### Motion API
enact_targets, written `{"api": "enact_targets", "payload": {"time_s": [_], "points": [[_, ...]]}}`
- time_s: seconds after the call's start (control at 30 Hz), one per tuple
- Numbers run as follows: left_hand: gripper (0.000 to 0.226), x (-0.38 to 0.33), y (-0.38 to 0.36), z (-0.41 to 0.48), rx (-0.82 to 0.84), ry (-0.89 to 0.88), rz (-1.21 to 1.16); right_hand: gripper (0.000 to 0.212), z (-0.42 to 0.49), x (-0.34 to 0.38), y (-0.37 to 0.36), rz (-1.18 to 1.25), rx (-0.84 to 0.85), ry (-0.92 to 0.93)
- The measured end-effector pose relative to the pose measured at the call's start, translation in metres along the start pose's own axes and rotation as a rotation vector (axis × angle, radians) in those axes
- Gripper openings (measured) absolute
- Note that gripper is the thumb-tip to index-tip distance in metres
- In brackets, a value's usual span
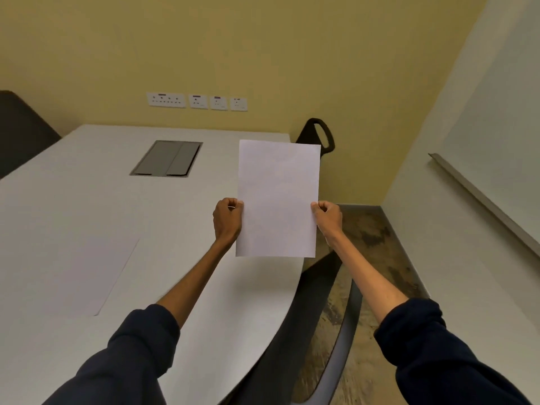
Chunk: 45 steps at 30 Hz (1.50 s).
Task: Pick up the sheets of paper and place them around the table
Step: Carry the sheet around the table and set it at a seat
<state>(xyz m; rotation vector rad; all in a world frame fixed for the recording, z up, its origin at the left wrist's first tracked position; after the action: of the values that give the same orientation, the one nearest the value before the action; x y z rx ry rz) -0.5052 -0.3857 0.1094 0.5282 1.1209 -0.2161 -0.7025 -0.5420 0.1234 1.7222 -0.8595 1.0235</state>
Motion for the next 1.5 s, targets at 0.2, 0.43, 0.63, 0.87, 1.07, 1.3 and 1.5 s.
{"api": "enact_targets", "payload": {"time_s": [0.2, 0.43, 0.63, 0.87, 1.07, 1.3, 1.5], "points": [[0.019, 0.014, 0.003, 0.033, -0.166, 0.06, 0.079, 0.033, 0.063, 0.024, -0.049, -0.024, 0.179, 0.025], [0.015, 0.03, 0.001, 0.043, -0.41, 0.169, 0.217, 0.039, 0.123, 0.047, -0.099, -0.14, 0.441, 0.08], [0.018, 0.04, 0.003, 0.01, -0.593, 0.33, 0.305, 0.044, 0.139, 0.053, -0.141, -0.247, 0.661, 0.166], [0.021, 0.084, 0.007, -0.056, -0.721, 0.554, 0.338, 0.045, 0.127, -0.006, -0.185, -0.404, 0.82, 0.119], [0.02, 0.126, 0.009, -0.119, -0.741, 0.71, 0.354, 0.044, 0.108, -0.069, -0.207, -0.558, 0.873, 0.033], [0.019, 0.18, 0.001, -0.16, -0.674, 0.889, 0.353, 0.048, 0.107, -0.134, -0.237, -0.712, 0.859, -0.011], [0.019, 0.213, -0.004, -0.178, -0.557, 0.913, 0.419, 0.04, 0.109, -0.166, -0.258, -0.882, 0.822, 0.075]]}}
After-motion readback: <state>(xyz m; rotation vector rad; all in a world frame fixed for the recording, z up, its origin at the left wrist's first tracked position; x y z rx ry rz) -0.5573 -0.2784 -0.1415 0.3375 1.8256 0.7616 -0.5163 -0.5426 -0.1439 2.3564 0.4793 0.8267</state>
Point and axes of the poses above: each hand's wrist, its own z-axis towards the middle knuckle, its own y-axis out of the back of the hand, x = y × z, the point moved 2 cm from there along z, towards the middle knuckle, and after that the axes turned 14 degrees about -y, right-handed, at the moved point
